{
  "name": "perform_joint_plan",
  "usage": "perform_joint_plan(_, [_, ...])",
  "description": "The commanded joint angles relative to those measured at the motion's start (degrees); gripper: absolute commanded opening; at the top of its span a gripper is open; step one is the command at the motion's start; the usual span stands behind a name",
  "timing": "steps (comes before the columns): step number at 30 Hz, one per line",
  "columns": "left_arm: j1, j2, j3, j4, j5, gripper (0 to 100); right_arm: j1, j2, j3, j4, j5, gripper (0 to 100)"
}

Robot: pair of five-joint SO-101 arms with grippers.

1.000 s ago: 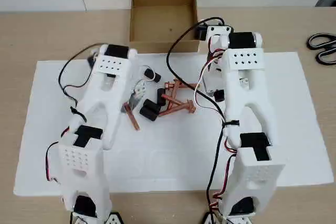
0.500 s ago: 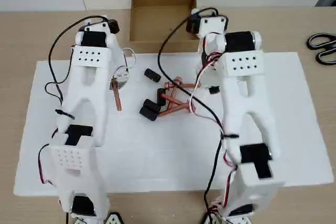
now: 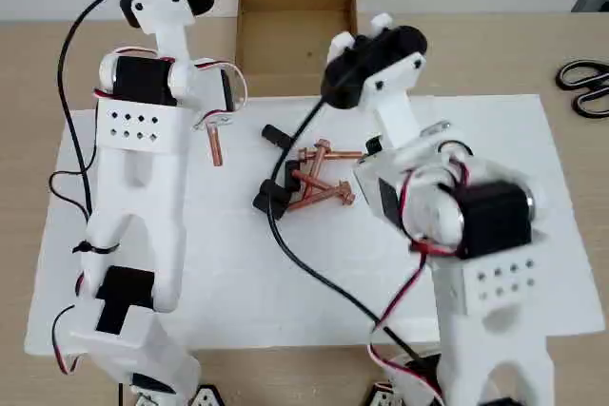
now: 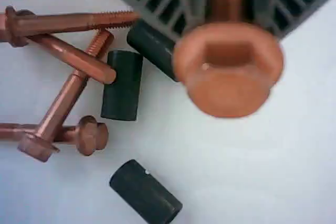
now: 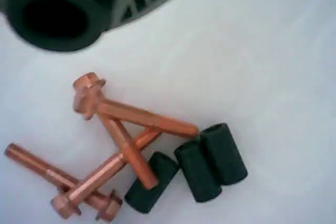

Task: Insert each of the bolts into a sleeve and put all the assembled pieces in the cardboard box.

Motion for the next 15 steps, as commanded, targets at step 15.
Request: perform_joint_plan(15, [1.67,-3.78,-1.89,0.88,-0.18,1,2.95,-25.1,50.29,-43.21,-4.92,0.4])
